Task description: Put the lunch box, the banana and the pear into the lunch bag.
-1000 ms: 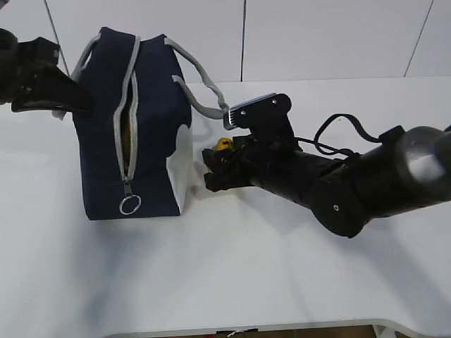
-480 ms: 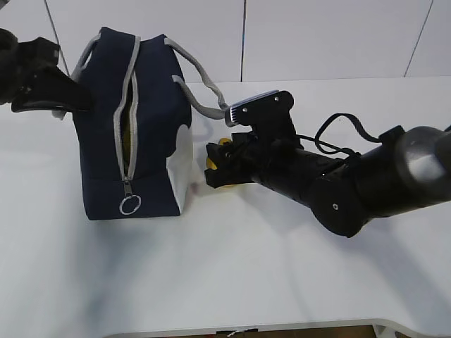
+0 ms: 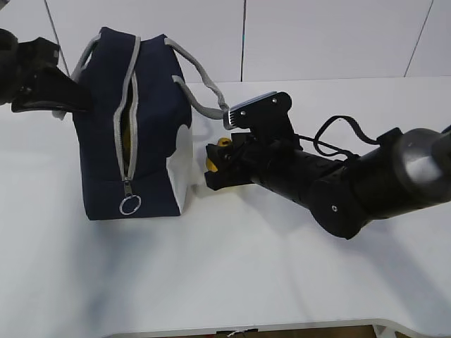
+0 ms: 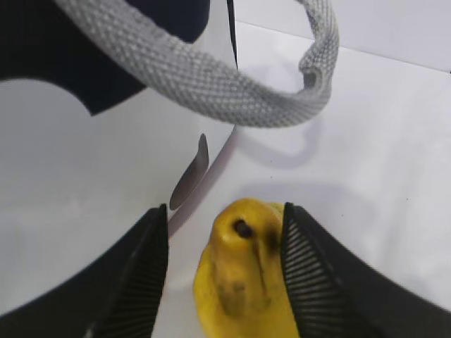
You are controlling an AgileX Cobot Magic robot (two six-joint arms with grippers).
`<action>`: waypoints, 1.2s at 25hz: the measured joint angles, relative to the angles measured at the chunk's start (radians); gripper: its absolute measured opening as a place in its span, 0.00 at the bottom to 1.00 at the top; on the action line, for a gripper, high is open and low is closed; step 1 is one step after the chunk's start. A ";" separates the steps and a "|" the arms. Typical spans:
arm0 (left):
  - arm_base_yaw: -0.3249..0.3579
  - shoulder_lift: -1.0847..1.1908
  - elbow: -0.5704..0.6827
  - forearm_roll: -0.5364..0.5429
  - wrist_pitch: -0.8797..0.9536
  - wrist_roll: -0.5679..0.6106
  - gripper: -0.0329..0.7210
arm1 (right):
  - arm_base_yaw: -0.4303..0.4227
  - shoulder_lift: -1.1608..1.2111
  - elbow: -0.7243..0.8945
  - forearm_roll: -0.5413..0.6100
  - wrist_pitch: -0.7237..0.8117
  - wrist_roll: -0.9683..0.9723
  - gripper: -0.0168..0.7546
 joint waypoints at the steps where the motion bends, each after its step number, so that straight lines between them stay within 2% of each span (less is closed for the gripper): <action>1: 0.000 0.000 0.000 0.000 0.000 0.000 0.03 | 0.000 0.002 0.000 0.000 0.000 -0.002 0.58; 12: 0.000 0.000 0.000 0.000 0.000 0.000 0.03 | 0.000 0.003 0.000 0.009 -0.004 -0.018 0.58; 19: 0.000 0.000 0.000 0.000 0.000 0.000 0.03 | 0.000 0.003 0.000 0.074 -0.004 -0.107 0.58; 30: 0.000 0.000 0.000 0.000 0.000 0.000 0.03 | 0.000 0.025 -0.009 0.083 -0.071 -0.149 0.58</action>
